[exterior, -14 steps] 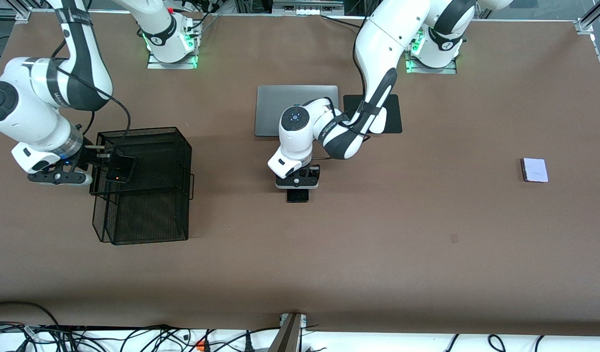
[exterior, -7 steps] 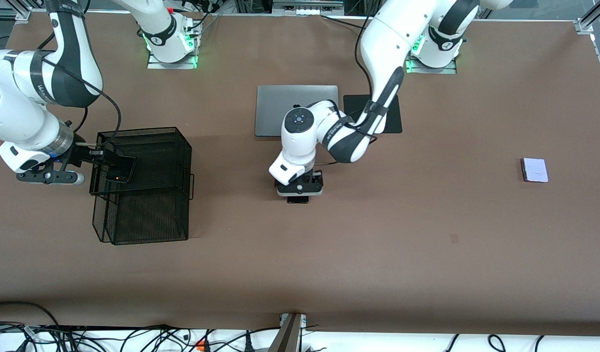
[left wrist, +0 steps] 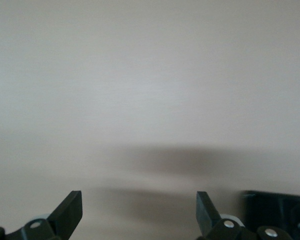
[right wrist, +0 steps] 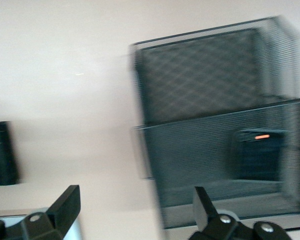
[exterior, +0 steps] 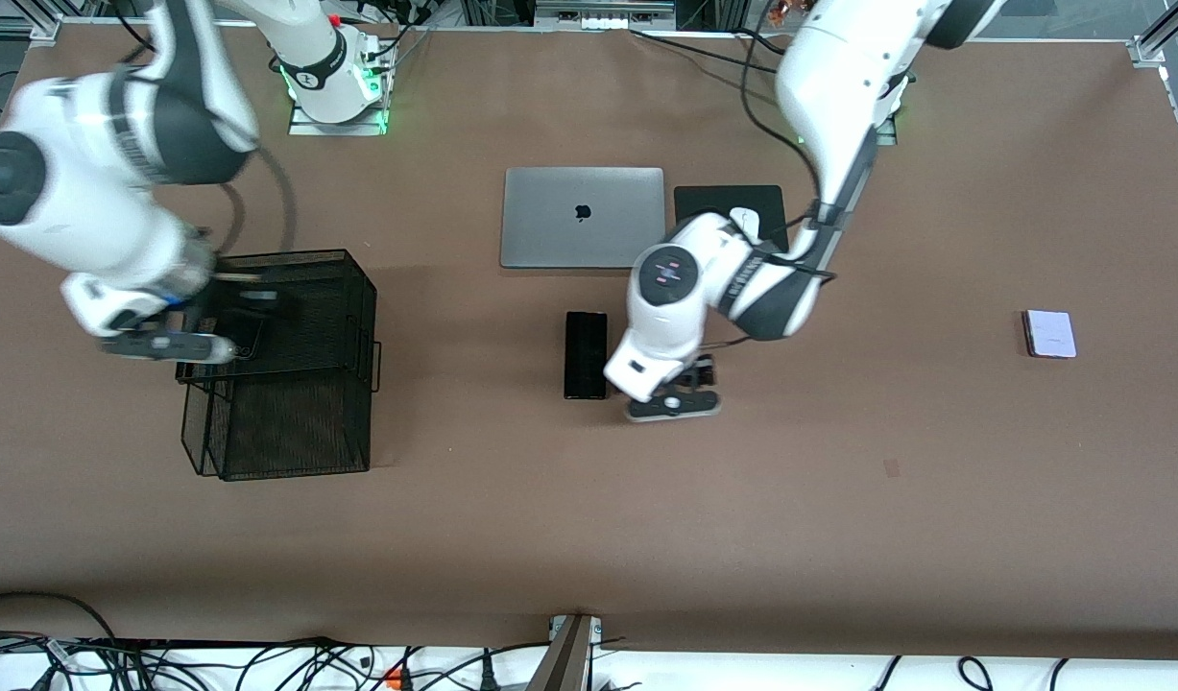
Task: Place phones with both arms
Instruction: 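Grasp the phone with the right gripper while the left gripper reaches the Huawei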
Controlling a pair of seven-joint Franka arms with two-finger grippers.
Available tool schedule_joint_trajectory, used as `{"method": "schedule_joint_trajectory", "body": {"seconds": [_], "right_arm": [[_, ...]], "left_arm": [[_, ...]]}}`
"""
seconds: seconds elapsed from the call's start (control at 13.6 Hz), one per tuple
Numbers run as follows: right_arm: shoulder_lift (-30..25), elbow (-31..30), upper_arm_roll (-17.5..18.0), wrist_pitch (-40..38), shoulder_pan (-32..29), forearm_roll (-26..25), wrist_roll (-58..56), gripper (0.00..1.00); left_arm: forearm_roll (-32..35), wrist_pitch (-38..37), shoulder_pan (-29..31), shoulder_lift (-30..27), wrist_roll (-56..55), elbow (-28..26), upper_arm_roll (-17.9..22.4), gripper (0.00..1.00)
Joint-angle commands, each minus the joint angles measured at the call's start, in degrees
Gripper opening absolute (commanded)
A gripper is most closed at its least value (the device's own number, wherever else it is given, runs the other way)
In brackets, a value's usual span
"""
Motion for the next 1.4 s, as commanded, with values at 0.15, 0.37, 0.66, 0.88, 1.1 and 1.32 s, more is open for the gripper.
{"method": "schedule_joint_trajectory", "body": {"seconds": [0.15, 0.37, 0.66, 0.88, 1.1, 1.32], "right_arm": [[17.38, 14.13, -0.31, 3.33, 12.35, 6.44, 11.69, 0.99], [28.38, 21.79, -0.31, 8.76, 18.42, 6.44, 18.11, 0.99], [36.65, 22.34, -0.31, 20.1, 22.91, 6.35, 21.81, 0.99], [40.0, 22.16, -0.31, 24.68, 24.32, 6.26, 22.44, 0.99], [41.24, 22.16, -0.22, 26.45, 24.94, 6.61, 22.44, 0.99], [41.94, 21.9, -0.22, 26.45, 25.55, 6.52, 22.61, 1.0]], "left_arm": [[0.58, 0.0, 11.09, -14.06, 16.93, -19.46, -1.29, 1.0], [0.58, -1.57, 18.74, -18.46, 28.54, -23.87, -1.37, 1.0], [0.58, -5.88, 29.54, -21.28, 44.72, -24.32, -1.29, 1.0], [0.58, -5.45, 37.37, -21.55, 54.48, -24.14, -1.29, 1.0], [0.49, -4.31, 43.18, -21.29, 54.86, -23.97, -1.29, 1.0], [0.49, -3.43, 48.54, -21.29, 57.74, -24.32, -1.29, 1.0]]}}
